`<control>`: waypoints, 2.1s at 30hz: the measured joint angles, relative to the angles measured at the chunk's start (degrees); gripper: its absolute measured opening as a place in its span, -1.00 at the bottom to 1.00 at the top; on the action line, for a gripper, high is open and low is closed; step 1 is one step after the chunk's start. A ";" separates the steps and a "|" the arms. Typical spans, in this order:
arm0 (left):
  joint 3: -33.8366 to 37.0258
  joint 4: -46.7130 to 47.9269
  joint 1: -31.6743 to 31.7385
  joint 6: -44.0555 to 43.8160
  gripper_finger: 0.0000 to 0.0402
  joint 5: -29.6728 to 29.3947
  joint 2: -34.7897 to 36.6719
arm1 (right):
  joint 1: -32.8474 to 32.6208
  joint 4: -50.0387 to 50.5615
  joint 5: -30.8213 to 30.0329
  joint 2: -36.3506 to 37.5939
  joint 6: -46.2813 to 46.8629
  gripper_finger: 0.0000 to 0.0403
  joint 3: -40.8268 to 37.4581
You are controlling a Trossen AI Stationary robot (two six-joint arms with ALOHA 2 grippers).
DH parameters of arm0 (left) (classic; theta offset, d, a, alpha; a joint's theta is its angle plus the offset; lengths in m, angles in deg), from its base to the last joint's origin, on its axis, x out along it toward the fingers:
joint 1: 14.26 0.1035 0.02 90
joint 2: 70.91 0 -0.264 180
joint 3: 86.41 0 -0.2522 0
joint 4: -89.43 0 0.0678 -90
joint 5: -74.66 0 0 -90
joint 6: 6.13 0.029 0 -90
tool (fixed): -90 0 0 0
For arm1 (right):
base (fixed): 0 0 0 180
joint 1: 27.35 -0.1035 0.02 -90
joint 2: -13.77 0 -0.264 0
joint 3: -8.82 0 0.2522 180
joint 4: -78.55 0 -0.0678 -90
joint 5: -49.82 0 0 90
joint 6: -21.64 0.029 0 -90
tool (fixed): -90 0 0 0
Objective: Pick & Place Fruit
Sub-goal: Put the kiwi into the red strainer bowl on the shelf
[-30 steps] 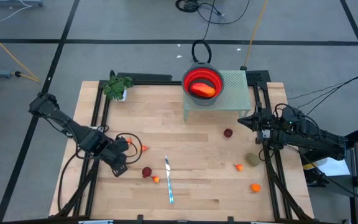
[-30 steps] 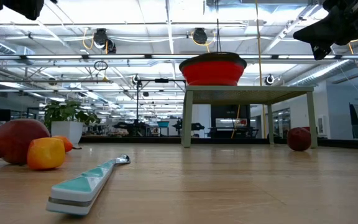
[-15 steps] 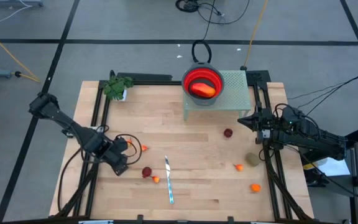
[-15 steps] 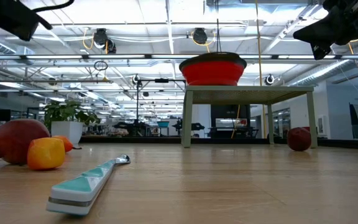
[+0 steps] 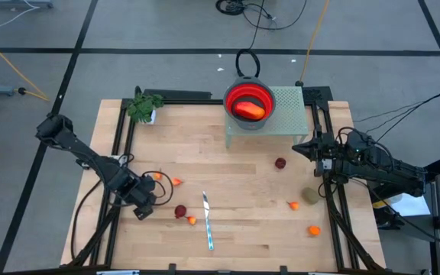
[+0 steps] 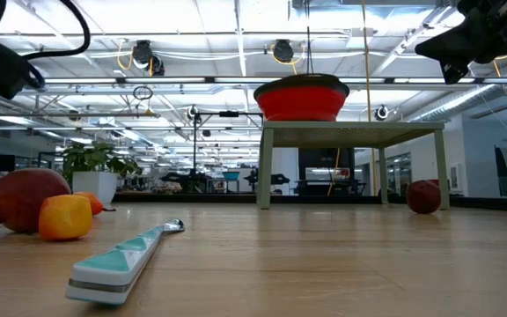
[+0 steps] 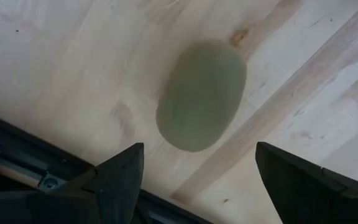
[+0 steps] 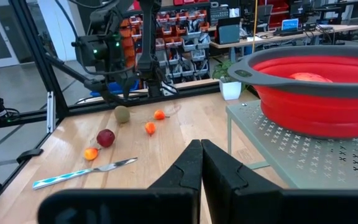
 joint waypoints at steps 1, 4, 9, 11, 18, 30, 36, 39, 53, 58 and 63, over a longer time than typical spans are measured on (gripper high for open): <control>0.16 -0.03 -0.23 0.01 0.54 -0.01 0.00 | 0.02 -0.23 0.00 0.00 -0.01 -1.00 0.00; 0.68 -0.13 -0.93 -0.02 0.53 -0.01 0.00 | 0.02 -1.00 -0.02 0.00 -0.02 -1.00 0.00; 2.13 -0.55 -1.71 -0.31 0.54 -0.03 0.00 | 0.01 -3.16 -0.02 0.00 -0.02 -1.00 0.02; 3.08 -2.19 -1.73 -0.13 0.53 -0.03 0.00 | 0.02 -3.14 -0.02 0.00 -0.02 -1.00 0.04; 7.16 -7.40 -1.73 -0.68 0.53 -0.18 0.00 | 0.02 -2.70 -0.02 0.00 -0.02 -1.00 0.04; 8.83 -8.73 -1.68 -0.33 0.53 -2.85 0.00 | 0.01 -2.70 -0.02 0.00 0.13 -1.00 0.04; 8.83 -9.09 -1.68 -2.19 0.53 -2.63 0.00 | 0.01 -2.70 -0.04 0.00 0.15 -1.00 0.04; 8.83 -9.08 -1.68 -2.31 0.53 -3.02 0.00 | 0.01 -2.70 -0.04 0.00 0.02 -1.00 0.04; 8.83 -9.97 -1.68 -1.02 0.53 -11.04 0.00 | 0.00 -2.70 -0.04 0.00 -0.22 -1.00 0.04; 8.83 -9.97 -1.68 -1.94 0.53 -11.34 0.00 | 0.01 -2.70 -0.03 0.00 -0.22 -1.00 0.04; 8.83 -9.98 -1.68 -2.47 0.53 -13.78 0.00 | 0.01 -2.70 -0.03 0.00 -0.24 -1.00 0.04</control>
